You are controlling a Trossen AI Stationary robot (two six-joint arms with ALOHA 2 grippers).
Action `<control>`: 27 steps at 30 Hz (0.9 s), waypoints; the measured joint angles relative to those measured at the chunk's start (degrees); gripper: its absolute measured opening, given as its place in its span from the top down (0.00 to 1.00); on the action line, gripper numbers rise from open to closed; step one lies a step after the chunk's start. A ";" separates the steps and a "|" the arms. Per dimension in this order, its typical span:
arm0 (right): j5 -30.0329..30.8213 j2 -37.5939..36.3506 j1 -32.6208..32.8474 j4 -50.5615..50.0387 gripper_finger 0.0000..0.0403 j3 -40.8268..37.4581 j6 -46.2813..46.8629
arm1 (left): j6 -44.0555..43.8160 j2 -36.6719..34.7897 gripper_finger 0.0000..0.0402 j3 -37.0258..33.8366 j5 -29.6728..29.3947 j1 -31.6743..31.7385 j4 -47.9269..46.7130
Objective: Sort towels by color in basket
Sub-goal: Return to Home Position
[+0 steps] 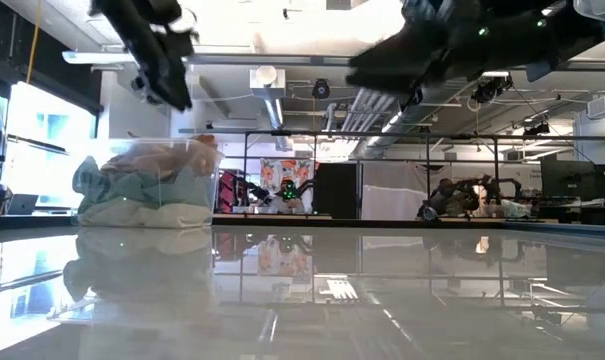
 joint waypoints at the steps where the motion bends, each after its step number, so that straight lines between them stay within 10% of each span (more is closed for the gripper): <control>1: -1.52 -1.05 -0.01 1.20 0.64 -0.80 0.13 | -0.44 -2.39 0.67 -1.19 1.15 -1.51 0.81; 17: -0.83 -21.39 0.00 14.39 0.64 -21.63 4.57 | -12.36 -32.96 0.91 -36.30 6.04 -39.23 47.53; 27: -8.79 -21.47 0.16 20.11 0.64 -26.24 1.91 | -14.09 -43.36 1.00 -53.10 -0.47 -43.92 58.34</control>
